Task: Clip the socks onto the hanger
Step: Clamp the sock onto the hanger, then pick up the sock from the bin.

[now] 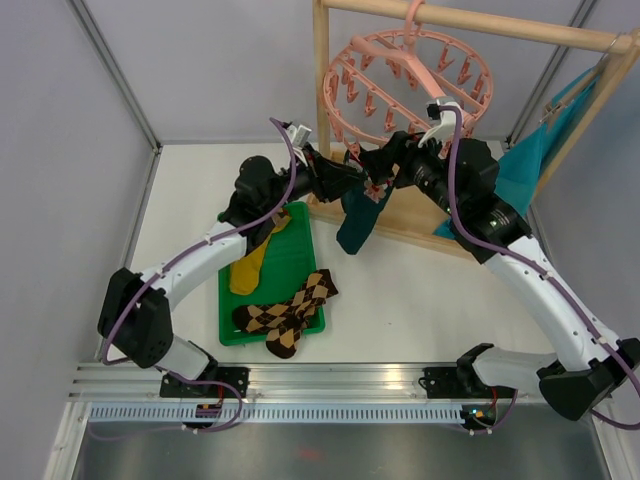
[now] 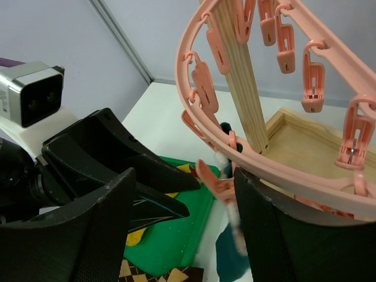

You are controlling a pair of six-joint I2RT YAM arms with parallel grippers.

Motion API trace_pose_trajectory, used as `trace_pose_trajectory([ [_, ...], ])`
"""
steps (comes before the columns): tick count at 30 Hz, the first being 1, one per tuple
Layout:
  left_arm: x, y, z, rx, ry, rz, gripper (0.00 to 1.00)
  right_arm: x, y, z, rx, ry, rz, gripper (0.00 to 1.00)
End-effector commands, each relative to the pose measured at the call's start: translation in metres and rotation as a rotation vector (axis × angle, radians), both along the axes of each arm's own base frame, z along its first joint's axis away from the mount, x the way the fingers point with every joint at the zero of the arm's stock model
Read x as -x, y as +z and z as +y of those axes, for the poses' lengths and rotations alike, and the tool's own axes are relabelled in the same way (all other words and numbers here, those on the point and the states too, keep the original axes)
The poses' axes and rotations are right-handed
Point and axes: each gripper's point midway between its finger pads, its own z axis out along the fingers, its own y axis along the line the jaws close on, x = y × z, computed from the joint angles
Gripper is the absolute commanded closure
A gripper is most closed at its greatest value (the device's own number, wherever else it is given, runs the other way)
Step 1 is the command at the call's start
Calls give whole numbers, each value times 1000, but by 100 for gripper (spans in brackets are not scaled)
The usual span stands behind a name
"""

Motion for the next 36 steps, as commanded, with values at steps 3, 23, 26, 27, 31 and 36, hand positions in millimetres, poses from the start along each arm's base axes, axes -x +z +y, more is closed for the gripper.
trace_pose_trajectory([
  [3, -1, 0, 30, -44, 170, 27, 46, 23, 31, -13, -56, 0, -51, 25],
  [23, 57, -190, 173, -585, 673, 520, 43, 90, -20, -59, 46, -24, 50, 20],
  [26, 68, -197, 157, -596, 559, 485, 45, 89, -27, -61, 71, -29, 74, 20],
  [27, 70, -200, 154, -612, 537, 481, 45, 90, -23, -62, 74, -30, 71, 20],
  [31, 83, -203, 133, -593, 400, 460, 44, 89, -24, -67, 101, -53, 80, 20],
  [36, 97, -212, 112, -640, 289, 417, 42, 88, -31, -70, 91, -74, 84, 20],
])
